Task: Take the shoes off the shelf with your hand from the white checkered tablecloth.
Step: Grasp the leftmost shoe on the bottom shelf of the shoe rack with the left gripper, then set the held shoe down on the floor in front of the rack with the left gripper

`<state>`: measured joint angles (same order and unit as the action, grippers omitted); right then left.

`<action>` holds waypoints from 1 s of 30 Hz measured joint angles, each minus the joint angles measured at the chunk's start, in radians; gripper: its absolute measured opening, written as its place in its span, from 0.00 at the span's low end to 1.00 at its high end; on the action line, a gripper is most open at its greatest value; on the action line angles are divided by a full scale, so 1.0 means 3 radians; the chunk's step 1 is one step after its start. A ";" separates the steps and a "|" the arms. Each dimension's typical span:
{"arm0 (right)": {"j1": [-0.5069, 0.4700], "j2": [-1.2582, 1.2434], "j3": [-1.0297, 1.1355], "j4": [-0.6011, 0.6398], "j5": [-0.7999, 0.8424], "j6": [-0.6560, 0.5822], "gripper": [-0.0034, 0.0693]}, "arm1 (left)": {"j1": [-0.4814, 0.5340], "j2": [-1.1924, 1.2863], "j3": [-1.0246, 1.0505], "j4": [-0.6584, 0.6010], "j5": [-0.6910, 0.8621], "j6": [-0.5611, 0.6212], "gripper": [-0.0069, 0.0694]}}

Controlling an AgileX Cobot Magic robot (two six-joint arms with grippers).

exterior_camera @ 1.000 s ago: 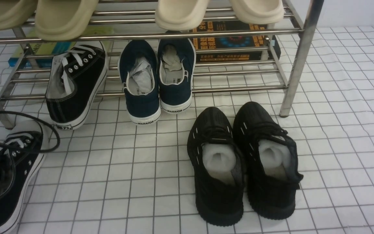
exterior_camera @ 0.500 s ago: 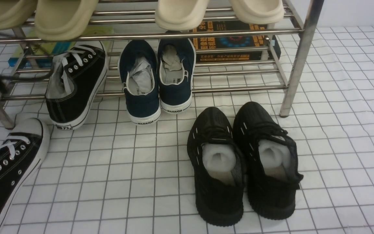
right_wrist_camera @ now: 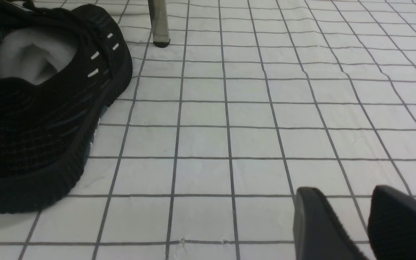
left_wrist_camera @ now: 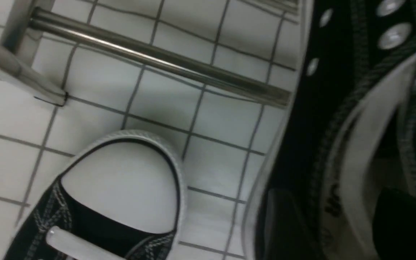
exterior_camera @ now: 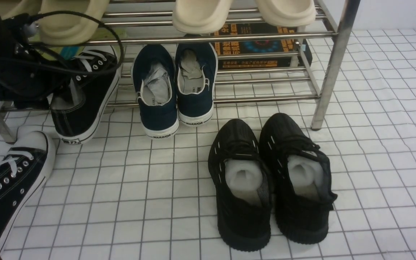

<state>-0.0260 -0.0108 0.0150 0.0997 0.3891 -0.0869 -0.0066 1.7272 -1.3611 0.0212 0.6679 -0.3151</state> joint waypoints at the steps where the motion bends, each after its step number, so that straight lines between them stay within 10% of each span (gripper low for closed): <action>1: 0.0000 0.0000 0.0000 0.0000 0.0000 0.0000 0.38 | 0.0000 0.0047 0.0000 0.0090 -0.0020 -0.0003 0.57; 7: 0.0000 0.0000 0.0000 0.0000 0.0000 0.0000 0.38 | 0.0000 0.0211 0.0000 0.0138 -0.0131 -0.0029 0.53; 13: 0.0000 0.0000 0.0000 0.0000 0.0000 0.0000 0.38 | 0.0003 0.0250 -0.0021 0.0081 0.0185 -0.0021 0.14; 22: 0.0000 0.0000 0.0000 0.0000 0.0000 0.0000 0.38 | 0.0003 -0.0293 0.0011 0.0068 0.1593 0.0142 0.11; 30: 0.0000 0.0000 0.0000 0.0000 0.0000 0.0000 0.38 | 0.0000 -0.0570 0.0666 0.0058 0.1528 0.0080 0.11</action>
<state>-0.0260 -0.0108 0.0150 0.0997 0.3891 -0.0869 -0.0066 1.5562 -1.1613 0.0385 1.1263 -0.2911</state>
